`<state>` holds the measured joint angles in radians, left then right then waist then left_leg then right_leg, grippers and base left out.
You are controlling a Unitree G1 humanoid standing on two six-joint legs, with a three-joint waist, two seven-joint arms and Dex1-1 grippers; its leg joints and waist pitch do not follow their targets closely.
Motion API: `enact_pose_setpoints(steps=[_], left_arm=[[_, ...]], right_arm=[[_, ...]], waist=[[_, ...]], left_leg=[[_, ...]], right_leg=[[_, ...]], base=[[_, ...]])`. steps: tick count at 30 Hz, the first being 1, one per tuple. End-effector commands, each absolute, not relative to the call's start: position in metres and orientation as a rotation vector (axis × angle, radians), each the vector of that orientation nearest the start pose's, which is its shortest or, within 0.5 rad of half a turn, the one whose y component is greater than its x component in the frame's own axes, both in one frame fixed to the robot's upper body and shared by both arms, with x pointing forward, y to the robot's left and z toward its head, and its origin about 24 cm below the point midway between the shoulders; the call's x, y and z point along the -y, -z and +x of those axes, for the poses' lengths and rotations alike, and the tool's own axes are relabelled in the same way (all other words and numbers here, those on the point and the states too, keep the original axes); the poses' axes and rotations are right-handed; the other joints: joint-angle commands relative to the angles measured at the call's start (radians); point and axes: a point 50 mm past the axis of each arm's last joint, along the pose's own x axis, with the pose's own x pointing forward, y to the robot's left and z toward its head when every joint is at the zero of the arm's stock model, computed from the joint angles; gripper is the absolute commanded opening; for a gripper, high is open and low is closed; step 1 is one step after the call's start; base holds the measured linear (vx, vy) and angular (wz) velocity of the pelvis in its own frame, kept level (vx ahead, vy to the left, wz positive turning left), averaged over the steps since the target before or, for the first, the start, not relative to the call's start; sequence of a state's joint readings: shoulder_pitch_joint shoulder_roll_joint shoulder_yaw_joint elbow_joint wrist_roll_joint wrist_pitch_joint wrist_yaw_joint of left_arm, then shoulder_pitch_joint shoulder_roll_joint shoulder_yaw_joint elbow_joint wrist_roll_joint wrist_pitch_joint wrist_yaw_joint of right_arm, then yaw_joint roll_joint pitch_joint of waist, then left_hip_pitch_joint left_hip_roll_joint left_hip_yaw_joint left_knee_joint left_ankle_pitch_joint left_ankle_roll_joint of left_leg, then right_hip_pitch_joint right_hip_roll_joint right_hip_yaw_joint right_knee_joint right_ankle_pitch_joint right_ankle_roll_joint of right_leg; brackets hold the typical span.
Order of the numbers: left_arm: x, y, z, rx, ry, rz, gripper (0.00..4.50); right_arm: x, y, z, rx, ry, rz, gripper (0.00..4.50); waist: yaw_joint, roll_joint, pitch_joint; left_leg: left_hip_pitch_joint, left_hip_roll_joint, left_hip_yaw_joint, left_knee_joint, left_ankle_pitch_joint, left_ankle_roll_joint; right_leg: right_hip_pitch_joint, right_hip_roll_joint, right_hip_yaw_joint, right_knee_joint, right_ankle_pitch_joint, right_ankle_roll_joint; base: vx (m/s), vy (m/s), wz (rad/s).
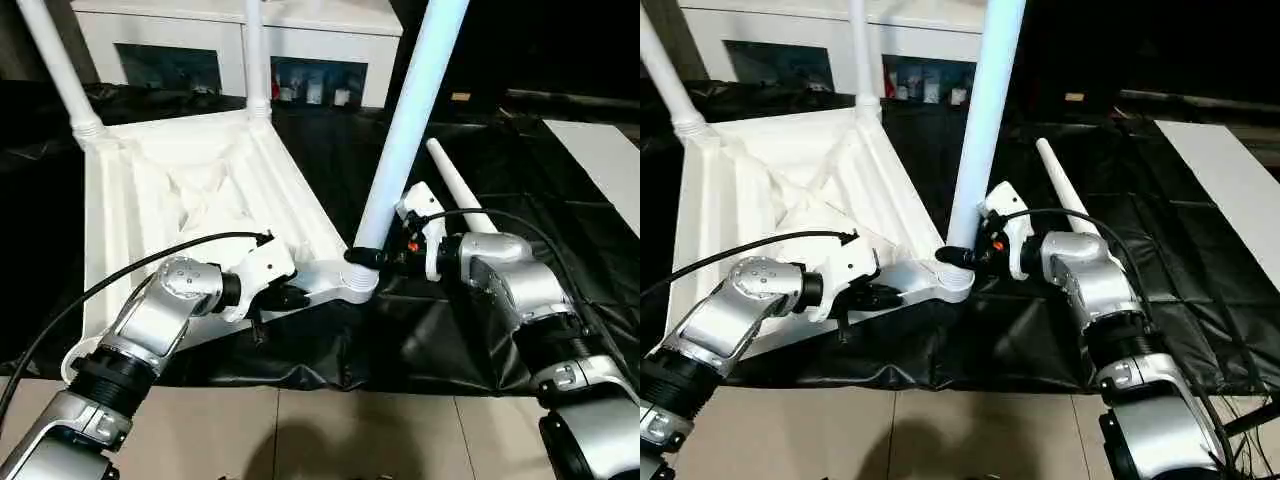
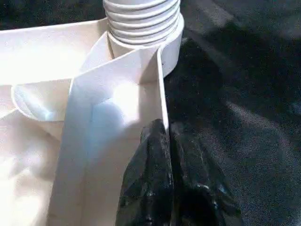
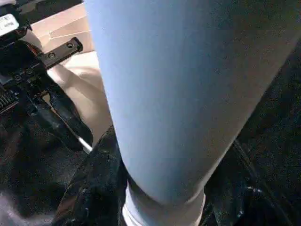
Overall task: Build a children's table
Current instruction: Rotate leg to tighten
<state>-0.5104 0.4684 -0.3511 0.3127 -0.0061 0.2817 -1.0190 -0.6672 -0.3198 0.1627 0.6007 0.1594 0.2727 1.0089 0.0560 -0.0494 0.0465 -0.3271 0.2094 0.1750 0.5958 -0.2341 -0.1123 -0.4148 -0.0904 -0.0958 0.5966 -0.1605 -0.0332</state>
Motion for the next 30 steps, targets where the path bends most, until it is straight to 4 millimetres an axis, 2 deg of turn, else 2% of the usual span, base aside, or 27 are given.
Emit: enact_pose_setpoints(steps=[1, 2, 3, 4, 5, 7, 8, 9, 10, 11, 12, 13, 14, 15, 16, 18, 19, 23, 25, 27, 28, 29, 30], left_arm=[[-0.134, -0.075, 0.315, -0.394, 1.142, 0.503, 0.0], [-0.129, -0.073, 0.317, -0.392, 1.118, 0.478, 0.0], [-0.129, -0.073, 0.317, -0.392, 1.118, 0.478, 0.0], [-0.125, -0.072, 0.319, -0.393, 1.095, 0.45, 0.0], [-0.119, -0.07, 0.321, -0.397, 1.066, 0.413, 0.0], [-0.106, -0.066, 0.324, -0.421, 1.015, 0.355, 0.0], [-0.098, -0.063, 0.325, -0.435, 1.0, 0.337, 0.0], [-0.085, -0.061, 0.327, -0.449, 0.961, 0.292, 0.0], [-0.076, -0.06, 0.328, -0.46, 0.936, 0.263, 0.0], [-0.057, -0.06, 0.329, -0.463, 0.91, 0.21, 0.0], [-0.056, -0.06, 0.329, -0.463, 0.909, 0.207, 0.0], [-0.05, -0.061, 0.329, -0.461, 0.903, 0.193, 0.0], [-0.043, -0.062, 0.329, -0.457, 0.896, 0.178, 0.0], [-0.04, -0.064, 0.331, -0.456, 0.881, 0.17, 0.0], [-0.039, -0.064, 0.332, -0.455, 0.87, 0.169, 0.0], [-0.039, -0.065, 0.333, -0.453, 0.862, 0.175, 0.0], [-0.041, -0.066, 0.334, -0.451, 0.853, 0.185, 0.0], [-0.051, -0.067, 0.338, -0.448, 0.826, 0.208, 0.0], [-0.059, -0.067, 0.342, -0.454, 0.797, 0.227, 0.0], [-0.063, -0.068, 0.344, -0.45, 0.782, 0.239, 0.0], [-0.064, -0.068, 0.345, -0.447, 0.78, 0.253, 0.0], [-0.064, -0.069, 0.345, -0.445, 0.779, 0.258, 0.0], [-0.066, -0.069, 0.345, -0.444, 0.779, 0.268, 0.0]], right_arm=[[0.161, -0.013, 0.328, -0.649, -0.801, -0.118, 1.86], [0.16, -0.01, 0.332, -0.643, -0.692, -0.107, 1.86], [0.16, -0.01, 0.332, -0.643, -0.692, -0.107, 1.86], [0.16, -0.007, 0.336, -0.636, -0.591, -0.095, 1.86], [0.158, -0.005, 0.339, -0.631, -0.502, -0.063, 1.86], [0.151, -0.001, 0.344, -0.625, -0.361, -0.005, 1.86], [0.146, 0.001, 0.345, -0.625, -0.308, 0.027, 1.86], [0.139, 0.0, 0.348, -0.618, -0.237, 0.048, 1.86], [0.134, 0.0, 0.35, -0.615, -0.192, 0.061, 1.86], [0.123, -0.003, 0.354, -0.606, -0.122, 0.097, 1.86], [0.122, -0.003, 0.355, -0.606, -0.119, 0.098, 1.86], [0.119, -0.005, 0.356, -0.601, -0.096, 0.097, 1.86], [0.114, -0.008, 0.359, -0.594, -0.079, 0.107, 1.86], [0.11, -0.011, 0.361, -0.586, -0.067, 0.105, 1.86], [0.106, -0.013, 0.362, -0.582, -0.066, 0.104, 1.86], [0.103, -0.015, 0.364, -0.577, -0.069, 0.105, 1.86], [0.1, -0.017, 0.365, -0.574, -0.076, 0.101, 1.86], [0.096, -0.019, 0.366, -0.567, -0.107, 0.065, 1.86], [0.091, -0.023, 0.368, -0.537, -0.132, 0.092, 2.56], [0.088, -0.03, 0.372, -0.492, -0.168, 0.104, 2.58], [0.088, -0.032, 0.373, -0.482, -0.164, 0.101, 2.61], [0.088, -0.033, 0.373, -0.479, -0.162, 0.099, 2.68], [0.087, -0.036, 0.375, -0.463, -0.178, 0.099, 2.8]], waist=[[-0.007, 0.021, -0.053], [-0.01, 0.021, -0.047], [-0.014, 0.022, -0.042], [-0.017, 0.019, -0.043], [-0.02, 0.023, -0.041], [-0.036, 0.023, -0.044], [-0.043, 0.023, -0.044], [-0.045, 0.029, -0.044], [-0.05, 0.022, -0.043], [-0.06, 0.026, -0.043], [-0.063, 0.027, -0.043], [-0.066, 0.022, -0.046], [-0.071, 0.024, -0.047], [-0.074, 0.025, -0.047], [-0.077, 0.021, -0.048], [-0.077, 0.021, -0.049], [-0.077, 0.016, -0.05], [-0.073, 0.017, -0.049], [-0.073, 0.016, -0.052], [-0.073, 0.018, -0.053], [-0.07, 0.022, -0.058], [-0.067, 0.019, -0.061], [-0.067, 0.019, -0.063]], left_leg=[[-0.006, 0.023, 0.004, -0.078, -0.119, 0.032], [-0.006, 0.022, 0.003, -0.083, -0.169, 0.017], [-0.002, 0.02, 0.002, -0.084, -0.206, 0.006], [0.004, 0.018, -0.005, -0.085, -0.263, -0.008], [0.005, 0.018, -0.007, -0.086, -0.282, -0.015], [0.003, 0.014, -0.017, -0.086, -0.31, -0.027], [0.0, 0.013, -0.019, -0.087, -0.322, -0.024], [0.001, 0.012, -0.02, -0.086, -0.329, -0.024], [0.005, 0.008, -0.019, -0.081, -0.343, -0.018], [0.007, 0.009, -0.019, -0.08, -0.363, -0.015], [0.005, 0.009, -0.022, -0.08, -0.369, -0.014], [0.001, 0.009, -0.025, -0.082, -0.38, -0.005], [-0.002, 0.009, -0.028, -0.084, -0.389, 0.001], [-0.004, 0.009, -0.028, -0.084, -0.393, 0.002], [-0.004, 0.008, -0.028, -0.083, -0.396, 0.008], [-0.001, 0.006, -0.026, -0.081, -0.388, 0.02], [-0.005, 0.007, -0.025, -0.081, -0.375, 0.023], [-0.013, 0.01, -0.026, -0.084, -0.343, 0.021], [-0.017, 0.012, -0.026, -0.085, -0.321, 0.02], [-0.02, 0.014, -0.026, -0.086, -0.302, 0.018], [-0.017, 0.016, -0.023, -0.083, -0.271, 0.018], [-0.021, 0.017, -0.019, -0.082, -0.225, 0.023], [-0.025, 0.018, -0.019, -0.081, -0.202, 0.027]], right_leg=[[0.055, -0.053, 0.056, -0.058, -0.218, -0.219], [0.053, -0.052, 0.055, -0.068, -0.295, -0.2], [0.049, -0.052, 0.054, -0.075, -0.356, -0.185], [0.05, -0.055, 0.049, -0.086, -0.467, -0.145], [0.045, -0.056, 0.049, -0.088, -0.499, -0.133], [0.047, -0.054, 0.041, -0.096, -0.566, -0.093], [0.046, -0.054, 0.036, -0.103, -0.584, -0.078], [0.044, -0.054, 0.035, -0.106, -0.587, -0.074], [0.038, -0.05, 0.029, -0.114, -0.607, -0.064], [0.035, -0.05, 0.025, -0.116, -0.612, -0.059], [0.038, -0.049, 0.021, -0.116, -0.609, -0.054], [0.042, -0.048, 0.013, -0.122, -0.602, -0.042], [0.044, -0.049, 0.011, -0.123, -0.586, -0.039], [0.043, -0.05, 0.011, -0.122, -0.58, -0.04], [0.043, -0.05, 0.008, -0.124, -0.573, -0.041], [0.037, -0.051, 0.01, -0.127, -0.558, -0.051], [0.038, -0.052, 0.012, -0.123, -0.546, -0.059], [0.041, -0.054, 0.017, -0.113, -0.51, -0.078], [0.044, -0.056, 0.02, -0.106, -0.478, -0.09], [0.047, -0.056, 0.023, -0.099, -0.434, -0.11], [0.047, -0.056, 0.026, -0.093, -0.374, -0.135], [0.05, -0.056, 0.029, -0.084, -0.297, -0.165], [0.054, -0.054, 0.03, -0.076, -0.27, -0.176]], base=[[0.0, 0.0, 0.0], [0.0, 0.0, 0.0], [0.0, 0.0, 0.0], [0.0, 0.0, 0.0], [0.0, 0.0, 0.0], [-0.027, 0.002, -0.04], [-0.054, 0.005, -0.07], [0.0, 0.0, 0.0], [0.0, 0.0, 0.0], [0.0, 0.0, 0.0], [0.0, 0.0, 0.0], [0.0, 0.0, 0.0], [0.0, 0.0, 0.0], [0.0, 0.0, 0.0], [0.0, 0.0, 0.0], [0.0, 0.0, 0.0], [0.0, 0.0, 0.0], [0.0, 0.0, 0.0], [0.0, 0.0, 0.0], [0.0, 0.0, 0.0], [0.0, 0.0, 0.0], [0.0, 0.0, 0.0], [0.0, 0.0, 0.0]])
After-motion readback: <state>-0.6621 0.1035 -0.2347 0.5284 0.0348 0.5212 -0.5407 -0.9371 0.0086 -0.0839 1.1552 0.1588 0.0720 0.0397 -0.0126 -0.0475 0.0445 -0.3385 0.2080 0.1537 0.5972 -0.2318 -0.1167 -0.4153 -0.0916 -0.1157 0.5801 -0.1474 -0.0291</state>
